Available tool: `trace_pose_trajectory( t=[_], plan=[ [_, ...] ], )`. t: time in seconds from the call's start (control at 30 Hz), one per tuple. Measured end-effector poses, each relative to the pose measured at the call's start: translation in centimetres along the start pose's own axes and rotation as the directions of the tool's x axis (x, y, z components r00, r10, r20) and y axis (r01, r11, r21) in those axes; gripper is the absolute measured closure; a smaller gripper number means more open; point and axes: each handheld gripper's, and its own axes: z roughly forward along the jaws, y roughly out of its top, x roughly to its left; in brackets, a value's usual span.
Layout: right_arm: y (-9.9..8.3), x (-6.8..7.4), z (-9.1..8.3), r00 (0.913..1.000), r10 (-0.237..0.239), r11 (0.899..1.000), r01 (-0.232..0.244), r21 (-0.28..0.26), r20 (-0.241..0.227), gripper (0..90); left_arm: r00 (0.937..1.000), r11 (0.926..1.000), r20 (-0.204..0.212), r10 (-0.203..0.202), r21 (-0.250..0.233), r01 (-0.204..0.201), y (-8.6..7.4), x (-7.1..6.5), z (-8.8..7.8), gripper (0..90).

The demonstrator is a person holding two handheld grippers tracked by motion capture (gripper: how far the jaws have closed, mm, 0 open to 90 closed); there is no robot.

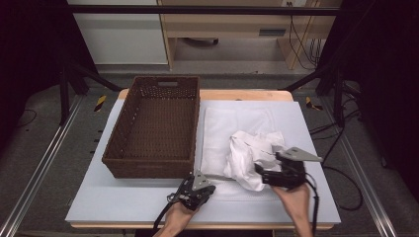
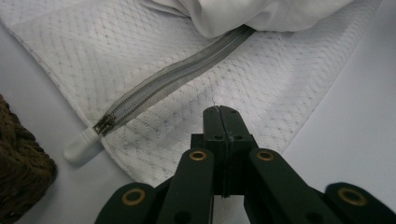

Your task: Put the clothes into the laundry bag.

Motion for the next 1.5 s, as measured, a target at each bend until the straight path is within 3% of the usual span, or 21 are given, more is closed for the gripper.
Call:
trace_pose_trajectory(
  t=[0.07, 0.13, 0.23, 0.27, 0.33, 0.37, 0.43, 0.5, 0.6, 0.63, 0.7, 0.73, 0.8, 0.87, 0.93, 1.03, 1.13, 1.33, 1.5],
  plan=[
    [0.0, 1.9, 2.4, 0.9981, -0.048, 0.998, 0.047, 0.033, 0.038, 9.7, 1.0000, 1.0000, -0.006, -0.001, -0.004, 0.001, -0.1, -0.1, 0.0, 89.6],
    [-0.3, 2.8, 4.1, 0.9963, -0.067, 0.996, 0.064, 0.062, 0.053, 9.4, 0.9999, 1.0000, -0.010, 0.003, -0.008, -0.004, -0.1, -0.1, 0.0, 89.6],
    [-1.0, 3.0, 6.8, 0.9927, -0.079, 0.987, 0.065, 0.146, 0.092, 9.9, 0.9997, 0.9998, -0.019, 0.016, -0.010, -0.016, -0.1, -0.3, 0.0, 89.6],
    [-1.7, 2.4, 7.5, 0.9937, -0.053, 0.986, 0.036, 0.164, 0.099, 16.2, 0.9997, 0.9999, -0.020, 0.012, -0.011, -0.013, -0.1, -0.3, 0.0, 89.6],
    [-2.0, 2.0, 7.5, 0.9944, -0.041, 0.989, 0.026, 0.149, 0.097, 19.5, 0.9999, 0.9999, -0.016, 0.002, -0.013, -0.002, -0.2, -0.2, 0.0, 89.6],
    [-2.5, 1.5, 7.5, 0.9956, -0.033, 0.987, 0.018, 0.157, 0.088, 30.4, 0.9999, 0.9999, -0.009, -0.006, -0.010, 0.006, -0.1, -0.1, 0.0, 89.6],
    [-2.8, 1.2, 7.5, 0.9958, -0.036, 0.986, 0.022, 0.164, 0.084, 34.6, 0.9999, 0.9999, 0.002, -0.015, -0.007, 0.015, -0.1, 0.1, 0.0, 89.6],
    [-3.0, 0.6, 7.5, 0.9987, 0.014, 0.984, -0.022, 0.176, 0.050, 48.1, 0.9999, 0.9999, 0.005, -0.010, -0.006, 0.010, -0.1, 0.1, 0.0, 89.6],
    [-2.8, 0.4, 7.2, 0.9986, 0.035, 0.982, -0.042, 0.182, 0.040, 59.1, 1.0000, 0.9999, 0.005, 0.007, -0.010, -0.007, -0.1, 0.1, 0.0, 89.6],
    [-2.7, 0.2, 6.9, 0.9983, 0.045, 0.982, -0.051, 0.183, 0.038, 68.6, 1.0000, 1.0000, 0.009, 0.004, -0.009, -0.004, -0.1, 0.1, 0.0, 89.6],
    [-2.6, 0.0, 6.6, 0.9983, 0.044, 0.983, -0.050, 0.176, 0.038, 71.6, 0.9999, 1.0000, 0.015, -0.003, -0.005, 0.003, -0.1, 0.2, 0.0, 89.6],
    [-2.3, -0.7, 5.4, 0.9963, 0.054, 0.986, -0.063, 0.152, 0.067, 73.8, 0.9998, 1.0000, 0.017, -0.005, -0.005, 0.005, -0.1, 0.3, 0.0, 89.6],
    [-2.1, -1.0, 5.0, 0.9956, 0.050, 0.988, -0.061, 0.144, 0.079, 74.1, 0.9999, 1.0000, 0.015, 0.002, -0.004, -0.002, -0.1, 0.2, 0.0, 89.6],
    [-2.1, -2.2, 3.6, 0.9914, 0.074, 0.988, -0.087, 0.124, 0.108, 74.2, 0.9999, 1.0000, 0.009, 0.004, -0.006, -0.004, -0.1, 0.1, 0.0, 89.6],
    [-2.5, -3.9, 1.7, 0.9810, 0.097, 0.988, -0.115, 0.103, 0.169, 74.1, 1.0000, 1.0000, 0.004, 0.000, -0.005, 0.000, -0.1, 0.1, 0.0, 89.6],
    [-3.3, -5.1, 0.9, 0.9746, 0.111, 0.985, -0.133, 0.107, 0.195, 74.0, 1.0000, 1.0000, 0.001, 0.001, -0.006, -0.001, -0.1, 0.0, 0.0, 89.6],
    [-5.0, -6.0, 1.5, 0.9757, 0.116, 0.980, -0.142, 0.137, 0.186, 72.5, 1.0000, 0.9999, -0.005, 0.002, -0.010, -0.002, -0.1, -0.1, 0.0, 89.6],
    [-5.3, -5.6, 2.0, 0.9775, 0.097, 0.984, -0.123, 0.131, 0.187, 68.7, 1.0000, 0.9999, -0.001, -0.002, -0.010, 0.002, 0.0, -0.1, 0.0, 89.6],
    [-5.4, -5.6, 2.4, 0.9784, 0.109, 0.983, -0.132, 0.128, 0.176, 65.4, 0.9999, 0.9999, 0.014, -0.007, -0.013, 0.007, 0.0, -0.2, 0.1, 89.6]
  ],
)
